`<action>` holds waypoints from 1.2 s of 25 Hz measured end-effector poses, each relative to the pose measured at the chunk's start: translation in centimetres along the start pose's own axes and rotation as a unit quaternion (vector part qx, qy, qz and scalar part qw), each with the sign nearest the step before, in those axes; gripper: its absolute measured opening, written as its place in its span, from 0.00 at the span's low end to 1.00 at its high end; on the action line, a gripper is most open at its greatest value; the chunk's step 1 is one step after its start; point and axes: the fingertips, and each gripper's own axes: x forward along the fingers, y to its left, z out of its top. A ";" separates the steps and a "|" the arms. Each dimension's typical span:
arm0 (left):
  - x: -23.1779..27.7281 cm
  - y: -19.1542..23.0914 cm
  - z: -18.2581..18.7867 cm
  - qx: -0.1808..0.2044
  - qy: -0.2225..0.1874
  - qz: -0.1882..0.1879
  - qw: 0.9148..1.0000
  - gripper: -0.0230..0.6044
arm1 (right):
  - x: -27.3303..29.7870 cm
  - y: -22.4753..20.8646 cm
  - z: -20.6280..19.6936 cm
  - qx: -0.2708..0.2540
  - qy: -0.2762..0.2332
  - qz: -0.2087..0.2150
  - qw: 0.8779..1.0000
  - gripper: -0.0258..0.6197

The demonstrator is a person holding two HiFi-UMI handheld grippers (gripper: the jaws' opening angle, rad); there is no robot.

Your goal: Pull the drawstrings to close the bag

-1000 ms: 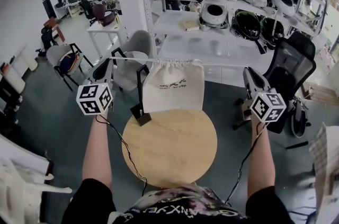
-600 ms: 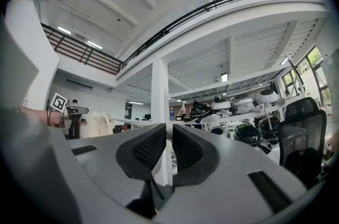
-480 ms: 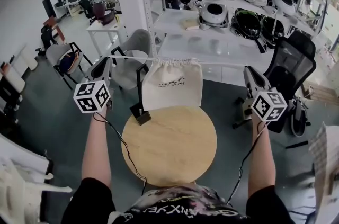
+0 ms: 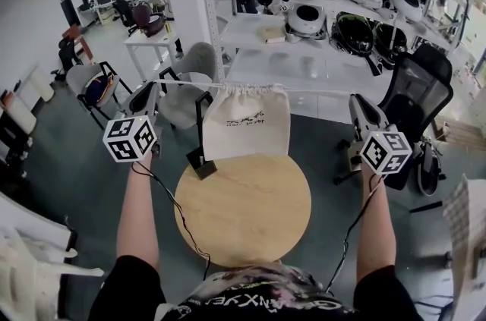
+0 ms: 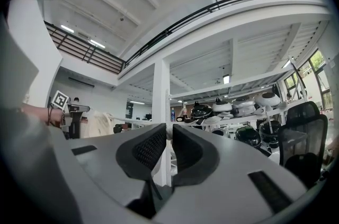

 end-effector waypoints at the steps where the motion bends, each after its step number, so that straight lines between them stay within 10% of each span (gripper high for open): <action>1: 0.0 0.0 0.0 -0.001 0.000 0.000 1.000 0.07 | 0.0 0.0 0.1 -0.002 0.000 0.000 1.000 0.10; 30: -0.8 -0.1 0.7 -0.001 0.003 -0.006 1.000 0.07 | -0.8 0.7 0.9 -0.019 -0.002 -0.003 1.000 0.10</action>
